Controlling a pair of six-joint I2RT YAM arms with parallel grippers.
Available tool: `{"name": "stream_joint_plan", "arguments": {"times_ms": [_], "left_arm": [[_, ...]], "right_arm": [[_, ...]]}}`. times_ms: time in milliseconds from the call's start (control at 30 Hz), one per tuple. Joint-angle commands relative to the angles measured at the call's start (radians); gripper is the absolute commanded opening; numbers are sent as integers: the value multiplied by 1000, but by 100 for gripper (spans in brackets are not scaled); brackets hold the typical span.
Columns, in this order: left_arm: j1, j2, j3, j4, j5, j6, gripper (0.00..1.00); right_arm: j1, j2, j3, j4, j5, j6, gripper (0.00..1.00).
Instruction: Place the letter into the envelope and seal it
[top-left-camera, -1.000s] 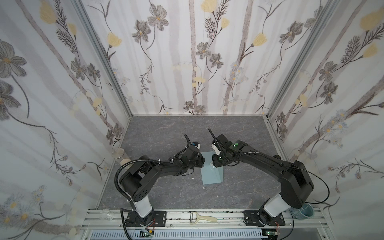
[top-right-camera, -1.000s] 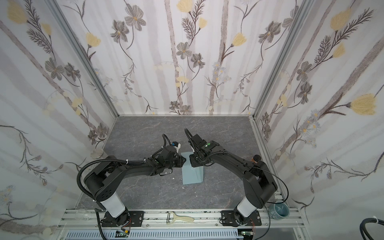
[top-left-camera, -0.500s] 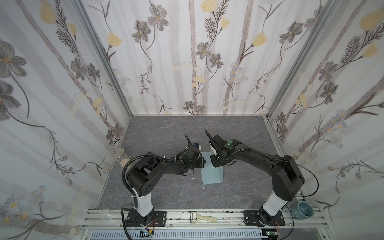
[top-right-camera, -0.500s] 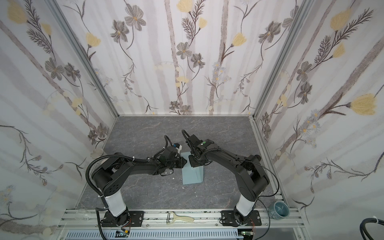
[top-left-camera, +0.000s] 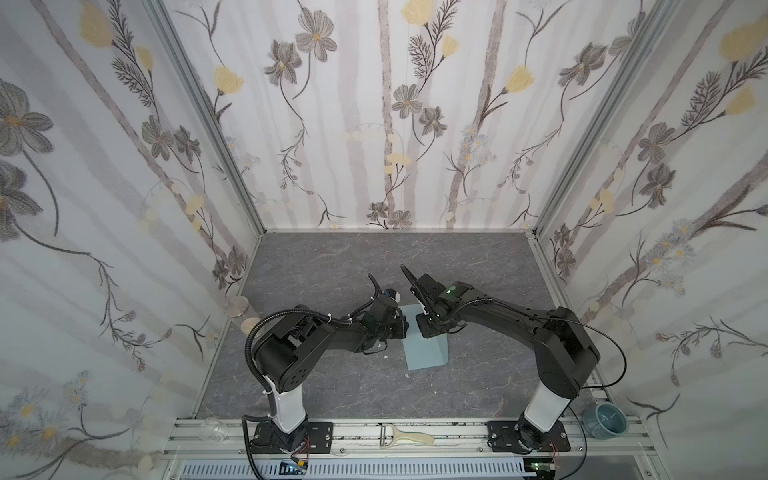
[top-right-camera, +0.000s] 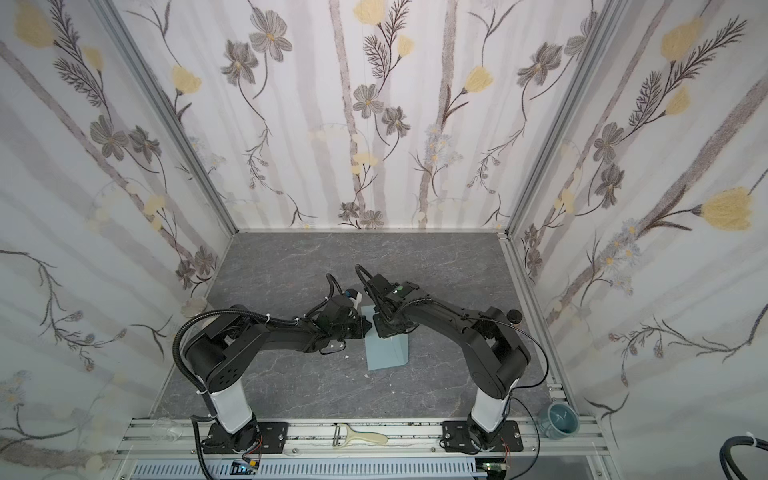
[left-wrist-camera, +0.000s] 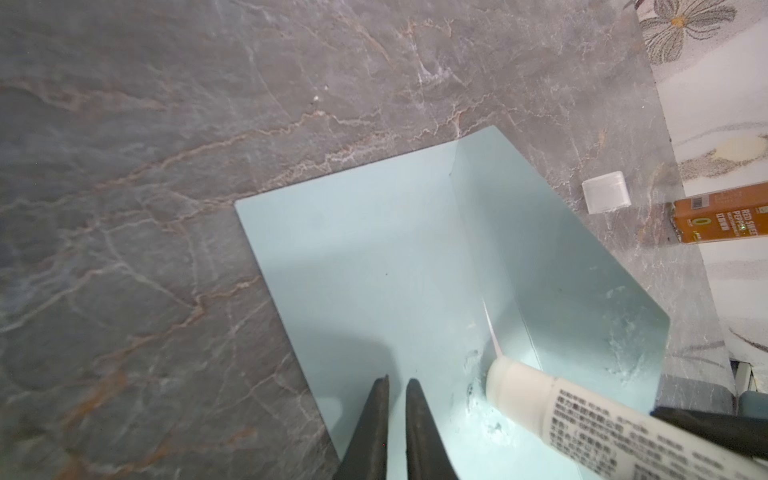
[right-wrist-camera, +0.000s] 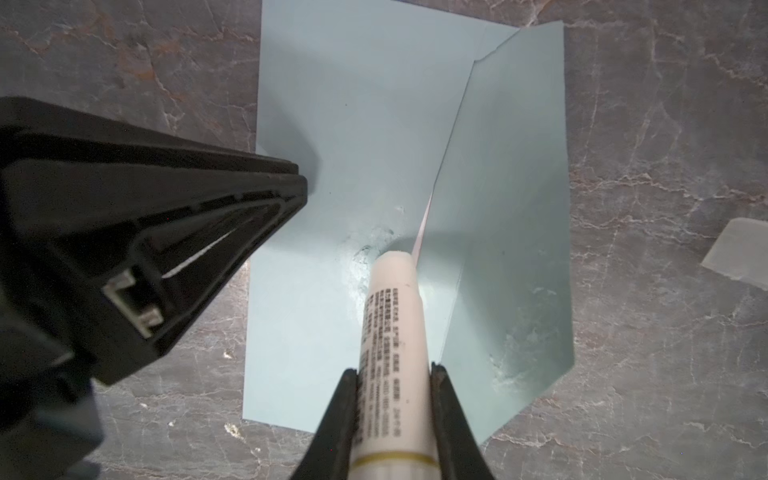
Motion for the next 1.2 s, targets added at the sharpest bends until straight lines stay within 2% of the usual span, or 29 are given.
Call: {"name": "stream_joint_plan", "arguments": {"times_ms": [0,333,600,733,1167], "left_arm": [[0,1,-8,-15,-2,-12,14],[1,-9,-19,-14,-6,-26,14],[1,-18,-31,-20,-13,-54,14],[0,-26,-34,-22,-15,-57,14],[-2,-32,-35,-24,-1,-48,14]], "right_arm": [[6,14,5,50,41,17,0],[28,20,2,91,107,47,0],[39,-62,-28,45,133,77,0],[83,-92,-34,18,130,89,0],[105,-18,-50,65,102,93,0]]}}
